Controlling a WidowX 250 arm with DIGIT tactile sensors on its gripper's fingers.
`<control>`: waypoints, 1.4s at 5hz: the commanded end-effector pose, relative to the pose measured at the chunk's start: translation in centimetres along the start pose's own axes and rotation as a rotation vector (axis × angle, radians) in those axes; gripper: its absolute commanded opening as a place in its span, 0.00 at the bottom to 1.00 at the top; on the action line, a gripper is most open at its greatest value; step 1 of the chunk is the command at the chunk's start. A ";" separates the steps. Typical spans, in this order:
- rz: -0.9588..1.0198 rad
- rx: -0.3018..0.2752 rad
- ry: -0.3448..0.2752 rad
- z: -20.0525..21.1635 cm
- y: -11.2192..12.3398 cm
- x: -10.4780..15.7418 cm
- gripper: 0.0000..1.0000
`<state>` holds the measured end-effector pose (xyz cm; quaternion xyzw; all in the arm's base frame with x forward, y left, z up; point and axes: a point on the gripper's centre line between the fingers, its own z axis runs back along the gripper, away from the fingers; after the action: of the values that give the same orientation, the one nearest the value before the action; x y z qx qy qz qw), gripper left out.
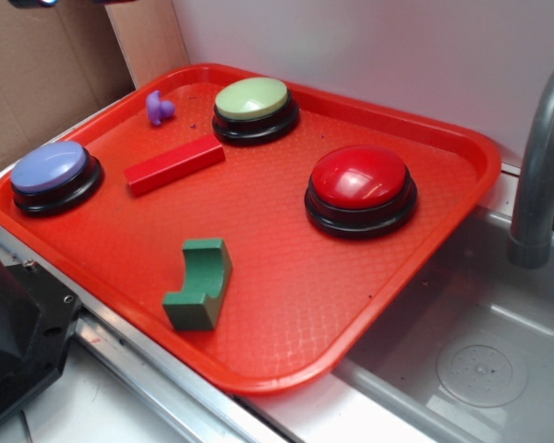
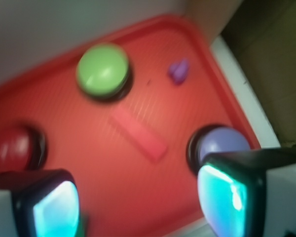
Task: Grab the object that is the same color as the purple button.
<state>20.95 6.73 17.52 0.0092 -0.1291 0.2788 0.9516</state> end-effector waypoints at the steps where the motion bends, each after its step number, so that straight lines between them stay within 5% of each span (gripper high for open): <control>1: 0.299 0.002 -0.129 -3.6 4.6 5.4 1.00; 5: 0.455 0.107 -0.092 -13.6 5.9 8.8 1.00; 7: 0.423 0.083 -0.029 -16.1 5.2 8.0 1.00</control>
<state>28.30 15.85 1.72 0.0255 -0.0974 0.4854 0.8685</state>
